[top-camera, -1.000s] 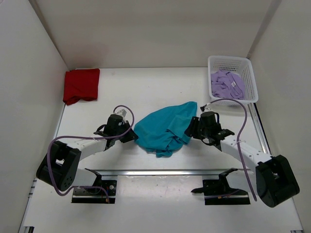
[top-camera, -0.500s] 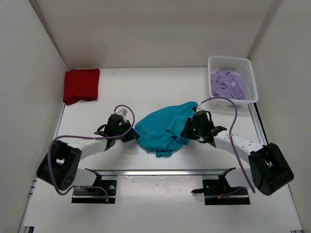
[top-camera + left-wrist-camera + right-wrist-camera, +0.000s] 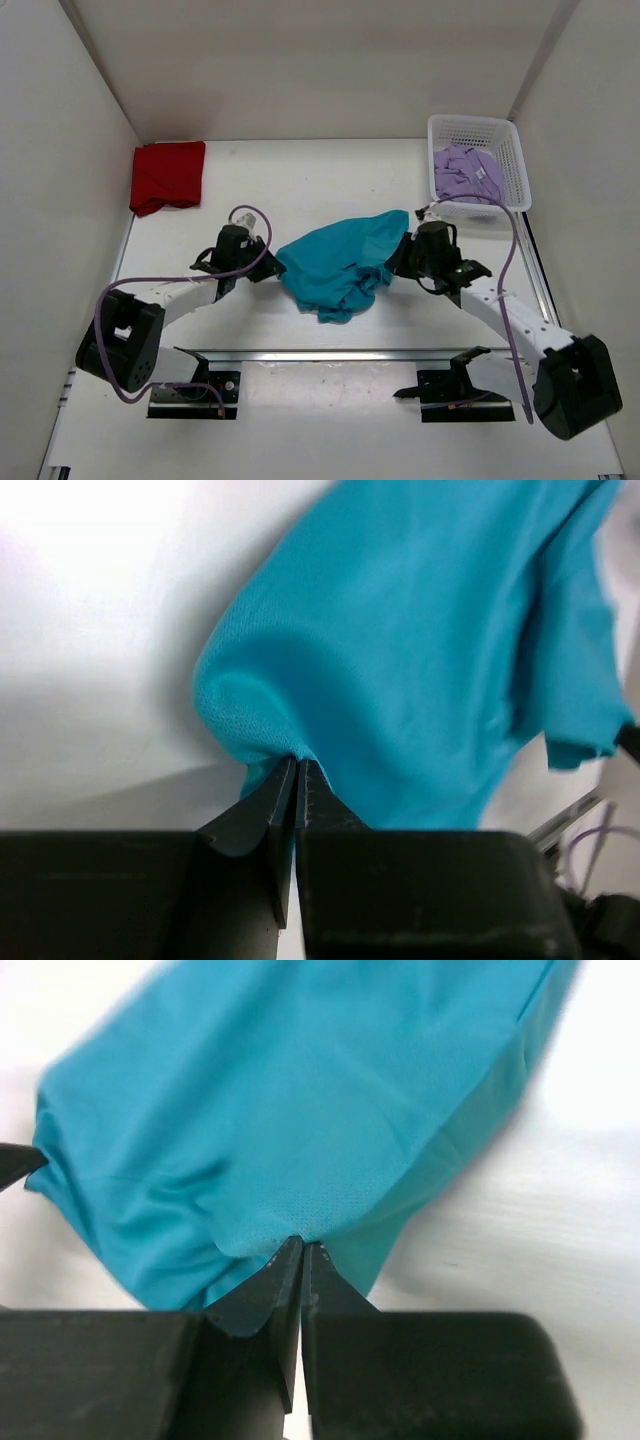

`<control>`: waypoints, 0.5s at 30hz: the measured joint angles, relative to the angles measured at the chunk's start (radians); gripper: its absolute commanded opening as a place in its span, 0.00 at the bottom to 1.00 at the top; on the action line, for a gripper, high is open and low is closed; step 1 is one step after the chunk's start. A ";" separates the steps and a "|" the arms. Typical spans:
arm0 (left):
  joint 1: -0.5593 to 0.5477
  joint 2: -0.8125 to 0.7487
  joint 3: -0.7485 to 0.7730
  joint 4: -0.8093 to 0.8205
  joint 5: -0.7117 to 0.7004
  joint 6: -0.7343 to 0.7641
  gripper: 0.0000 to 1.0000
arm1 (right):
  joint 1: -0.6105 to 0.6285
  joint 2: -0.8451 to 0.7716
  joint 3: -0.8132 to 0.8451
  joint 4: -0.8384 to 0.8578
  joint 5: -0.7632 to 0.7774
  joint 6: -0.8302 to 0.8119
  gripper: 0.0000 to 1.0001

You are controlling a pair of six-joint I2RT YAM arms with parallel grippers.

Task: Fold and stack the t-shirts
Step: Flatten out the tshirt

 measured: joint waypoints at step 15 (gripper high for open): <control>0.310 -0.287 0.655 -0.370 0.087 0.083 0.00 | -0.169 -0.336 0.288 -0.196 -0.137 -0.097 0.00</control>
